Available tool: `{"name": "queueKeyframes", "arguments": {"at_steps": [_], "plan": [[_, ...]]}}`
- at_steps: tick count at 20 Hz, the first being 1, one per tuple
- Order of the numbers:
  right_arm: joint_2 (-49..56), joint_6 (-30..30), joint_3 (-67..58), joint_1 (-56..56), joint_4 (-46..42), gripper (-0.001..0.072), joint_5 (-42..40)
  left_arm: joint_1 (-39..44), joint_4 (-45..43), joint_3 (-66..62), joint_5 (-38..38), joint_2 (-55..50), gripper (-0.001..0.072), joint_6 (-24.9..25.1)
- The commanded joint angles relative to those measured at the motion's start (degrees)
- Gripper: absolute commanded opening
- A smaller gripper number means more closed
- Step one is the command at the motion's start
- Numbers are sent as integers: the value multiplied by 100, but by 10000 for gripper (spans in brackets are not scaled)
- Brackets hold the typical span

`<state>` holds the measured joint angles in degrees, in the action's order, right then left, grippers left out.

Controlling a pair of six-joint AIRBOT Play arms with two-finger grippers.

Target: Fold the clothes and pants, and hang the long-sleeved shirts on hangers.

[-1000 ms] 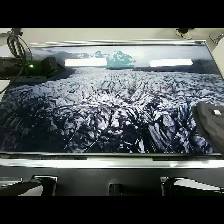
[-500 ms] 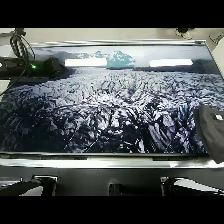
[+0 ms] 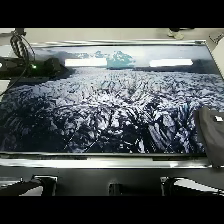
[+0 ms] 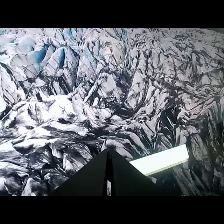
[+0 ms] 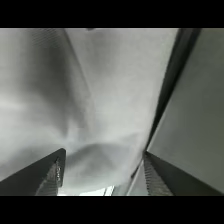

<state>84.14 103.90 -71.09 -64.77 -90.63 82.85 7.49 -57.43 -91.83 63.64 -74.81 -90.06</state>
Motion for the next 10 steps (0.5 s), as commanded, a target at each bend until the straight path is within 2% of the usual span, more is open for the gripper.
{"name": "queueKeyframes", "arguments": {"at_steps": [1,2,4,6,8,10], "plan": [[-33,37,-1235,0,501,568,291,26,20,0,-4,0,23,2],[-33,227,-2000,20,1023,568,13,37,11,-2,-20,0,22,4],[-33,144,-3451,315,1827,567,-1137,39,-151,-22,-160,-2,22,4],[-35,-671,-4590,1102,1805,567,-2041,70,-695,-131,-203,-55,20,-9],[-146,-1364,-4846,2170,1617,567,-2221,192,-1961,-192,-35,-127,20,-452],[-168,-1150,-4540,3274,1062,567,-1364,374,-3654,-188,468,-247,23,-1067]]}}
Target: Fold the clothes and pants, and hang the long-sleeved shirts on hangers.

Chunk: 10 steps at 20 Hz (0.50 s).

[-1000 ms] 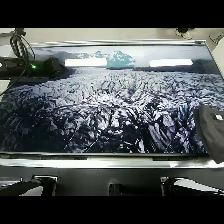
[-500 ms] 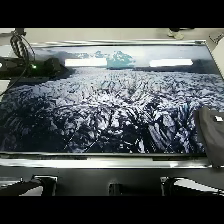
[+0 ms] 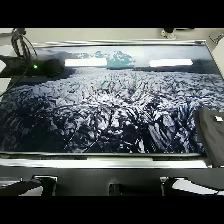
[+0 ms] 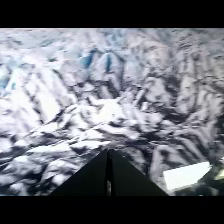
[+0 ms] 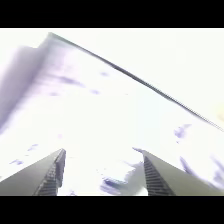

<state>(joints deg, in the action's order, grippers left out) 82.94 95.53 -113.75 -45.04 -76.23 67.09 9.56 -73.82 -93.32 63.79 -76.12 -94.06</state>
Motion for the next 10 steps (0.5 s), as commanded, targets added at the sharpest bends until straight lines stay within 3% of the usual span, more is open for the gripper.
{"name": "queueKeyframes", "arguments": {"at_steps": [1,2,3,5,8,10], "plan": [[-17,-28,42,1768,-632,567,796,184,-2393,-26,776,-212,38,-824],[57,133,448,2179,-739,568,1360,157,-2306,46,1045,-293,275,-866],[127,109,868,2483,-669,575,1801,140,-2031,205,1462,-365,692,-857],[181,39,1847,2946,-426,599,2291,120,-1659,949,1930,-345,715,-647],[-26,-111,2894,3294,-70,611,2035,177,-1436,2618,610,385,715,-946],[-186,-129,3228,3357,50,671,1670,166,-1445,3248,-2,730,714,-1185]]}}
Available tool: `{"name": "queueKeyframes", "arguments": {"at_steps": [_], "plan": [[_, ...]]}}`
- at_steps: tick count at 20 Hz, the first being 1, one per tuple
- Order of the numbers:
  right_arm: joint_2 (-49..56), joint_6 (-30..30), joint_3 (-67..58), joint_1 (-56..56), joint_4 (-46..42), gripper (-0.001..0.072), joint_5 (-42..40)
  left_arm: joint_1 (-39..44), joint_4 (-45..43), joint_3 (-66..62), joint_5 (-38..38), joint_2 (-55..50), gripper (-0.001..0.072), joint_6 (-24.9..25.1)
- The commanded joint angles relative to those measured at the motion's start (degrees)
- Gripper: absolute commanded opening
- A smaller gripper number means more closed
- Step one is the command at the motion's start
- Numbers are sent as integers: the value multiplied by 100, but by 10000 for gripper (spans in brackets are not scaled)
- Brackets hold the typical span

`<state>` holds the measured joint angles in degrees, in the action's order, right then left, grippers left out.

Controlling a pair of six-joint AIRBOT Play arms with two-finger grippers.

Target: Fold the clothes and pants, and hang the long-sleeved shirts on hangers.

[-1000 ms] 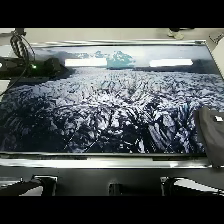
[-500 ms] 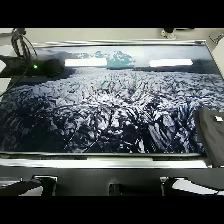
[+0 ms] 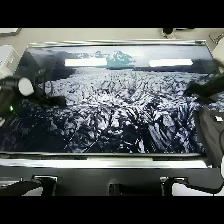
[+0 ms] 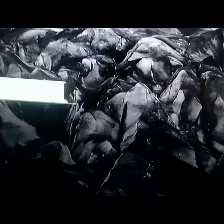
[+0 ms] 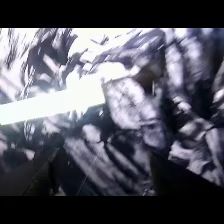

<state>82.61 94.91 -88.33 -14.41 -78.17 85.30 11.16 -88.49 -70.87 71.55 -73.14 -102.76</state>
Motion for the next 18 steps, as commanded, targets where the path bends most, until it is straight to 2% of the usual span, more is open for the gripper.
{"name": "queueKeyframes", "arguments": {"at_steps": [1,18], "plan": [[-149,-68,702,295,302,683,-177,-13,20,1045,-789,428,714,-313],[-149,-70,699,282,254,682,-275,-37,24,1043,-839,415,714,-315]]}}
